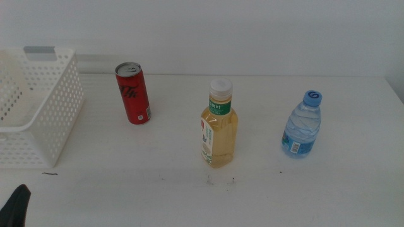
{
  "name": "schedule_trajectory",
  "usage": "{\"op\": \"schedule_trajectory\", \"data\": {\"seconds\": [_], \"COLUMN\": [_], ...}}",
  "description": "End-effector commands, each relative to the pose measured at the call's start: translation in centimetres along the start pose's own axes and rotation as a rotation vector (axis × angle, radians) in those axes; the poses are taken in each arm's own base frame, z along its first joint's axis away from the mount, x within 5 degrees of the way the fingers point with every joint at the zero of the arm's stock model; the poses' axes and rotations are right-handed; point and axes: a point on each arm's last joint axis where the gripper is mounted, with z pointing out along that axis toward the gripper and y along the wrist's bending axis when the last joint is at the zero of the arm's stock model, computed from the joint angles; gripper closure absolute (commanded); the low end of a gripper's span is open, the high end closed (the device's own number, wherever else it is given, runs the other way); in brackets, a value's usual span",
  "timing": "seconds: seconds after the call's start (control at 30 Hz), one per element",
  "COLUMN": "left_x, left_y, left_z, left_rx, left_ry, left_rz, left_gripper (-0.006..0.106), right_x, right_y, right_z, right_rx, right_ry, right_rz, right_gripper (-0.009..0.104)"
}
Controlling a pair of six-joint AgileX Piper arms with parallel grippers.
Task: Use arms to grab the bottles and put them into the dustbin to the left of the table.
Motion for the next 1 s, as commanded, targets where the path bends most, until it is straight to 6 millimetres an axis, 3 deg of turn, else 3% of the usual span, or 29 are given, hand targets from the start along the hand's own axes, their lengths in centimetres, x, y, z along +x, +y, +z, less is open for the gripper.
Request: {"op": "schedule_trajectory", "data": {"seconds": [0.0, 0.5, 0.7, 0.8, 0.97], "left_x": [-0.1, -0.7, -1.2, -0.5, 0.8], "left_y": [0.0, 0.0, -1.0, -2.3, -3.1], "left_z": [0.0, 0.2, 4.0, 7.0, 9.9], "left_rx": [0.002, 0.003, 0.098, 0.178, 0.19], "left_ry": [-0.014, -0.067, -0.023, -0.023, -0.092], "left_rz": [-0.008, -0.008, 0.006, -0.003, 0.028], "left_gripper": [0.007, 0.007, 0.007, 0.007, 0.007], "right_x": [0.1, 0.1, 0.1, 0.1, 0.1], "right_y": [-0.1, -0.1, -0.1, -0.1, -0.1], "right_z": [0.0, 0.0, 0.0, 0.0, 0.0], "right_rx": [0.005, 0.005, 0.005, 0.005, 0.005], "right_ry": [-0.003, -0.003, -0.003, -0.003, -0.003], "right_rz": [-0.016, -0.016, -0.016, -0.016, -0.016], "right_gripper": [0.008, 0.008, 0.008, 0.008, 0.008]}}
